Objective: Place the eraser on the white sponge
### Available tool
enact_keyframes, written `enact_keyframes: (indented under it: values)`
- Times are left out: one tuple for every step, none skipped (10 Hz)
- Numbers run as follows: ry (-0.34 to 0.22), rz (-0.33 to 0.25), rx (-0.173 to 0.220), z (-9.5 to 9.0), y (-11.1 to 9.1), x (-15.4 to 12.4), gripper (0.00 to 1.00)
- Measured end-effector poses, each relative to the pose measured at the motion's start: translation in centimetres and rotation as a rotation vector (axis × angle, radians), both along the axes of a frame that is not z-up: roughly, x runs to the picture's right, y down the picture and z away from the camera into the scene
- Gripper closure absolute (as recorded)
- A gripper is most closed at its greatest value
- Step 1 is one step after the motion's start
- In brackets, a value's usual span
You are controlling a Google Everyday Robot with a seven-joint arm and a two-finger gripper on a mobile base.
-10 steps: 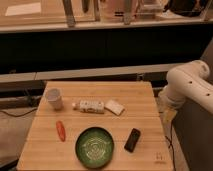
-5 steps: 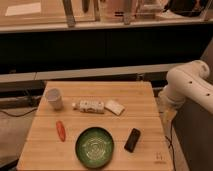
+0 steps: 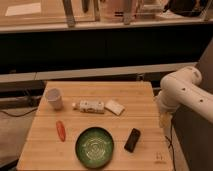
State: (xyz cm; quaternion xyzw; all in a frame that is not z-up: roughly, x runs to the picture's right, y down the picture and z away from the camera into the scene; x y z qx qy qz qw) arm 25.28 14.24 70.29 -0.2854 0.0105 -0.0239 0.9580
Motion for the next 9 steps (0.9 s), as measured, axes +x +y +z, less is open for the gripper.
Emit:
enact_keyframes:
  values:
    - [-0.004,-0.007,-0.002,0.0,0.2,-0.3,0.2]
    - [-0.011,-0.016,-0.001,-0.1,0.3,-0.4,0.2]
    - [-0.026,-0.037,0.002,0.2,0.9,-0.7,0.2]
    - [-0.039,-0.05,0.003,0.6,1.5,-1.2,0.2]
    - [-0.054,-0.066,0.003,1.2,2.1,-1.7,0.2]
    - [-0.069,-0.087,0.001,1.8,2.9,-2.2,0.2]
    - [-0.084,-0.104,0.0,2.1,3.2,-2.5,0.2]
    - [-0.094,-0.116,-0.001,2.3,3.5,-2.8,0.2]
    - [-0.112,-0.134,-0.001,2.5,3.8,-3.2,0.2]
